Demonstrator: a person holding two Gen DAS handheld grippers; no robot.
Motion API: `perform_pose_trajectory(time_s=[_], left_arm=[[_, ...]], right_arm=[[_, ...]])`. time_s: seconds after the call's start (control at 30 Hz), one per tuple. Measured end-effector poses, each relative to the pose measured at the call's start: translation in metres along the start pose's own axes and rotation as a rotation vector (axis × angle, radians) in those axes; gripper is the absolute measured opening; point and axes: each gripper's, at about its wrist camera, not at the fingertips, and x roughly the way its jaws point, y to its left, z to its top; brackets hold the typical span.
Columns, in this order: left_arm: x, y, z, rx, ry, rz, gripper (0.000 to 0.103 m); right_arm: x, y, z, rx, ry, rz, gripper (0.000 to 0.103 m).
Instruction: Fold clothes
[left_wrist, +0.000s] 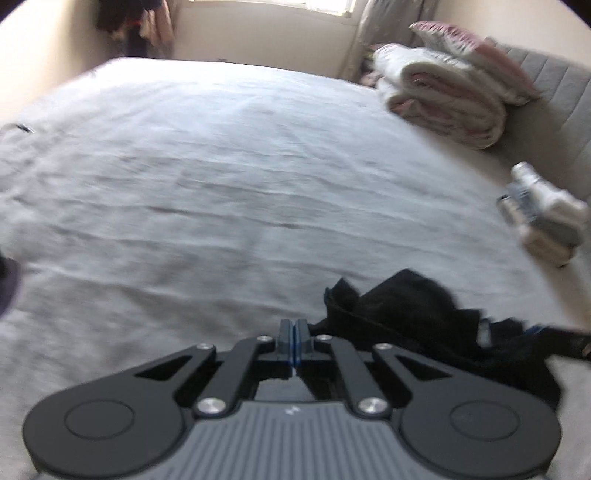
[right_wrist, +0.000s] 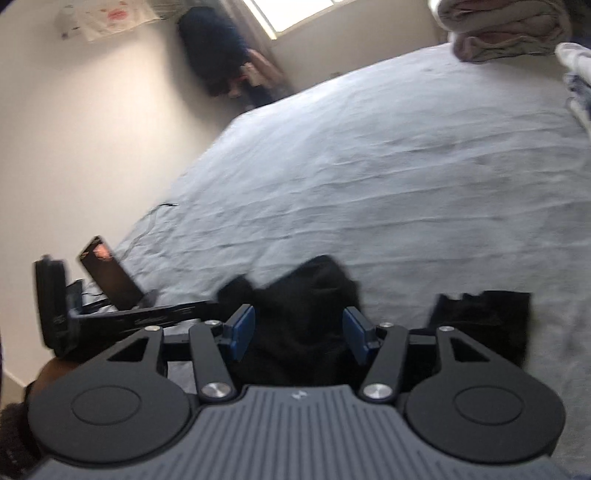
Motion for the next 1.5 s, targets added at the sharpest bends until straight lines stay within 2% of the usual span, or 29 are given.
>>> perform_pose_trajectory(time_s=[0.1, 0.27, 0.3, 0.33, 0.4, 0.5, 0.6, 0.77, 0.9, 1.0, 1.1, 1.2, 1.23, 1.33, 1.4, 1.47, 1.5], left_arm=[[0.001, 0.007, 0.000, 0.011, 0.013, 0.061, 0.001], [0.000, 0.020, 0.002, -0.070, 0.026, 0.014, 0.004], [0.000, 0.022, 0.002, -0.093, 0.029, 0.002, 0.011], [0.000, 0.024, 0.003, -0.116, 0.031, -0.011, 0.023], [0.001, 0.028, 0.004, -0.167, 0.040, -0.051, 0.037], [0.003, 0.030, 0.004, -0.232, 0.062, -0.132, 0.038], [0.007, 0.025, 0.004, -0.256, 0.079, -0.197, 0.039], [-0.004, -0.001, 0.005, -0.145, 0.018, -0.230, 0.041], [-0.002, -0.024, 0.009, -0.058, -0.012, -0.279, 0.057], [0.013, -0.039, 0.014, -0.033, 0.013, -0.315, 0.060], [0.022, -0.052, 0.025, -0.029, 0.039, -0.313, 0.061], [0.033, -0.070, 0.039, 0.025, 0.055, -0.295, 0.070], [0.038, -0.077, 0.044, 0.049, 0.062, -0.287, 0.070], [0.067, -0.098, 0.059, 0.143, 0.173, -0.267, 0.071], [0.082, -0.107, 0.060, 0.171, 0.252, -0.220, 0.070], [0.097, -0.116, 0.061, 0.196, 0.331, -0.171, 0.056], [0.097, -0.118, 0.060, 0.195, 0.342, -0.157, 0.034]], right_arm=[[0.008, -0.010, 0.001, 0.026, 0.021, -0.042, 0.057], [0.016, -0.019, 0.001, 0.047, 0.080, -0.086, 0.057], [0.017, -0.020, 0.000, 0.049, 0.091, -0.094, 0.057], [0.018, -0.020, 0.000, 0.051, 0.102, -0.102, 0.057], [0.017, -0.020, 0.000, 0.051, 0.104, -0.100, 0.057], [0.017, -0.018, -0.001, 0.048, 0.105, -0.096, 0.057], [0.017, -0.016, 0.000, 0.047, 0.100, -0.095, 0.057], [0.006, -0.021, 0.007, 0.072, 0.073, -0.090, 0.057], [-0.002, -0.028, 0.009, 0.094, 0.057, -0.109, 0.057], [-0.006, -0.035, 0.008, 0.113, 0.058, -0.121, 0.057], [-0.006, -0.042, 0.007, 0.115, 0.074, -0.139, 0.057], [-0.007, -0.048, 0.007, 0.098, 0.073, -0.181, 0.057], [-0.008, -0.050, 0.007, 0.093, 0.068, -0.192, 0.057], [-0.010, -0.056, 0.007, 0.095, 0.067, -0.216, 0.057], [-0.010, -0.058, 0.007, 0.092, 0.070, -0.230, 0.057], [-0.010, -0.059, 0.007, 0.094, 0.078, -0.233, 0.057], [-0.010, -0.059, 0.006, 0.094, 0.082, -0.234, 0.057]])
